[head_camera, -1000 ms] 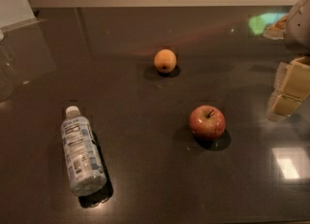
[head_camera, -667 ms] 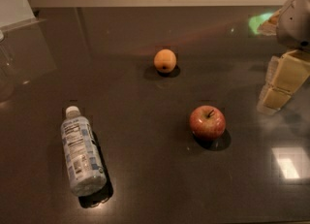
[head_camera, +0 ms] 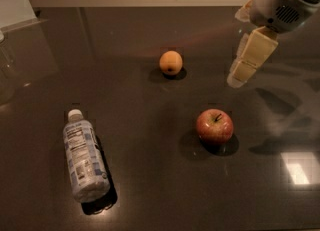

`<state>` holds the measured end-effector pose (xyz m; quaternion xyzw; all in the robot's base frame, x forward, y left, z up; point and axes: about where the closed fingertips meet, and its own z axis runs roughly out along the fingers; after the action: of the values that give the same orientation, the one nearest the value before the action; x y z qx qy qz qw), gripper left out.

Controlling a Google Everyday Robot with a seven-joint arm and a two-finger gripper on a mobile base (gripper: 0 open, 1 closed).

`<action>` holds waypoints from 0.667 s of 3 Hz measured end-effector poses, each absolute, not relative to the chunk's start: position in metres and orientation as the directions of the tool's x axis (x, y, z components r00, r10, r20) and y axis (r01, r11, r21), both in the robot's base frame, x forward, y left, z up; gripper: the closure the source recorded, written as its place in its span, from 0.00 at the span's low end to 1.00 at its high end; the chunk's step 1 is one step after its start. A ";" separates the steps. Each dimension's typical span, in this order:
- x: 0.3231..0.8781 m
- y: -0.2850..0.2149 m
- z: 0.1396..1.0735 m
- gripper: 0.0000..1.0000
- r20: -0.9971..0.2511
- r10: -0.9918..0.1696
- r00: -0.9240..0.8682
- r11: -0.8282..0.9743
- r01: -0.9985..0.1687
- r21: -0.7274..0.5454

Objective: Move orange near apple

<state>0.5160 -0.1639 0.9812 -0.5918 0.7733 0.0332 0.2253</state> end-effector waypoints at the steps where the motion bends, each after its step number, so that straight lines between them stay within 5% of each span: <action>1: 0.550 -0.137 0.973 0.00 -0.440 -0.875 -0.204 0.323 -0.922 -0.215; 2: 0.584 -0.107 0.953 0.00 -0.472 -0.858 -0.205 0.339 -0.915 -0.219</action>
Offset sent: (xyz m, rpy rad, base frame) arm 0.1131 0.0921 -0.0539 0.1292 -0.0536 -0.0394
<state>0.5840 -0.1072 0.9528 -0.5721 0.7744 0.0540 0.2646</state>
